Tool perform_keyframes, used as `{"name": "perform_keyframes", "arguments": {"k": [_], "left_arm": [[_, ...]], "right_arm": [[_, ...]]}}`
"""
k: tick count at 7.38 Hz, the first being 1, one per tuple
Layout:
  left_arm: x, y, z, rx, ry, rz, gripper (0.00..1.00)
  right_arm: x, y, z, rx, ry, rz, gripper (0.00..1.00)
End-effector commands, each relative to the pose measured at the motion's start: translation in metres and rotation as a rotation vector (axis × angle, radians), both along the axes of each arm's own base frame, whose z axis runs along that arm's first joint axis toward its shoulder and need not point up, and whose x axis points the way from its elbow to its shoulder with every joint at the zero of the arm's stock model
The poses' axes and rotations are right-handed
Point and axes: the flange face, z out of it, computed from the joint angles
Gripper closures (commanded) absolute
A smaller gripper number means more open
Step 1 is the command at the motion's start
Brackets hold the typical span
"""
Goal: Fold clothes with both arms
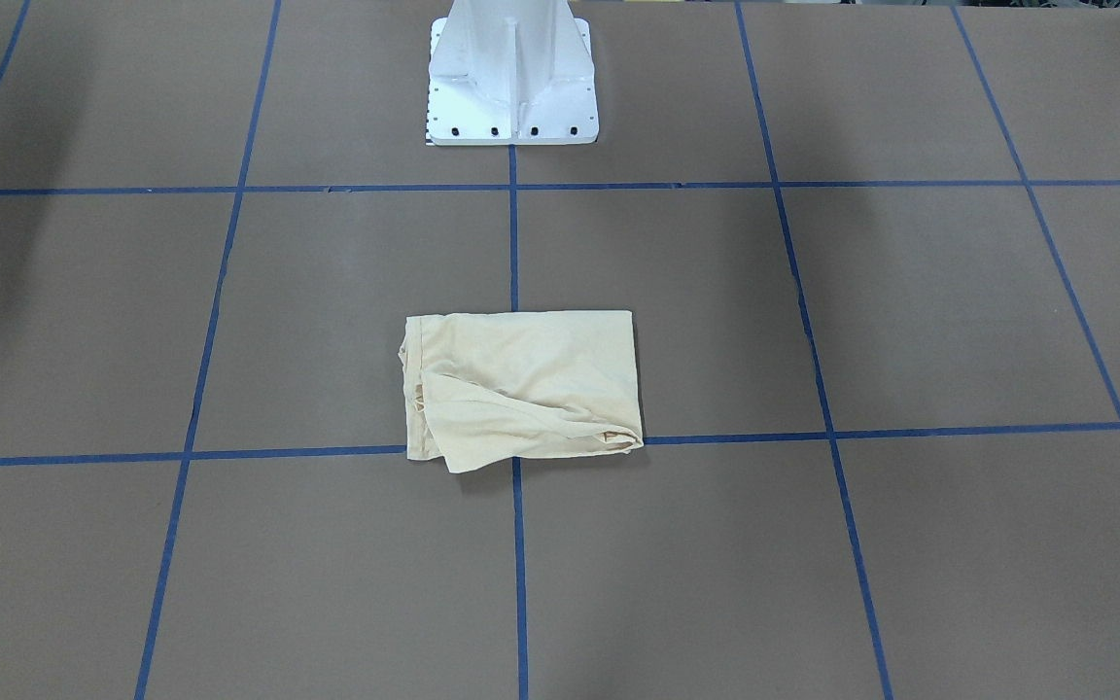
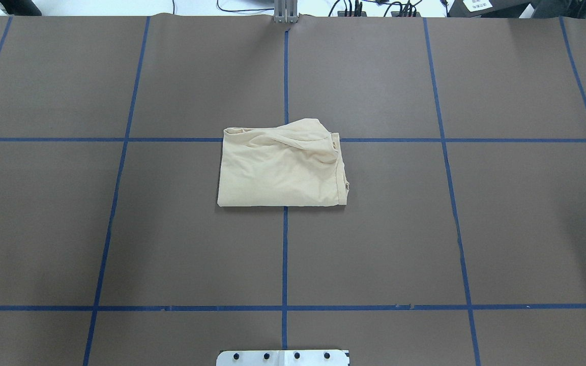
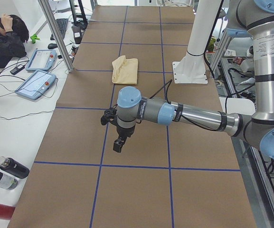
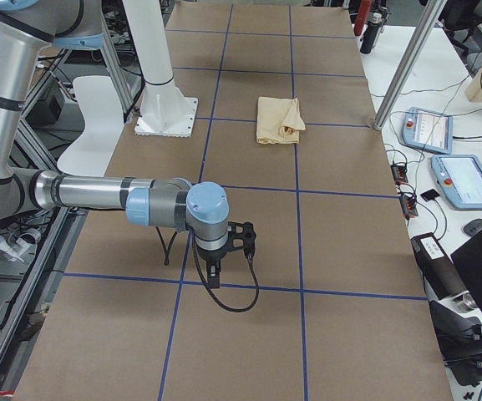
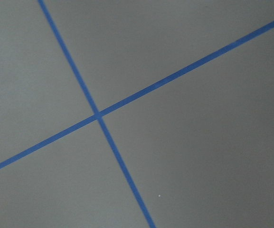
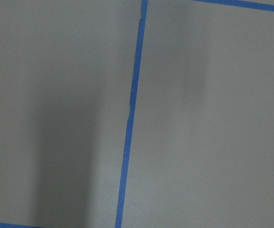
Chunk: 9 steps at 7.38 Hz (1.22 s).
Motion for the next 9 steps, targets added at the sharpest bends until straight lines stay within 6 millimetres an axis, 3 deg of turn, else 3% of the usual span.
{"name": "perform_keyframes", "arguments": {"k": [1,2,3,6,9], "left_arm": [[-0.011,0.016,0.02,-0.07,0.026,-0.016,0.0],[-0.011,0.023,0.032,-0.11,0.024,-0.015,0.0],[-0.01,0.025,0.056,-0.161,0.029,-0.018,0.0],[-0.01,0.024,0.047,-0.16,0.03,-0.038,0.0],[-0.01,0.026,0.054,-0.174,0.028,-0.036,0.0]], "right_arm": [[0.0,-0.009,-0.011,0.034,-0.007,0.063,0.0],[0.0,-0.009,-0.009,0.031,-0.007,0.065,0.0],[0.0,-0.009,-0.009,0.031,-0.007,0.065,0.0],[0.0,-0.009,-0.01,0.041,-0.012,0.064,0.0],[0.0,-0.009,-0.01,0.04,-0.012,0.065,0.0]]}}
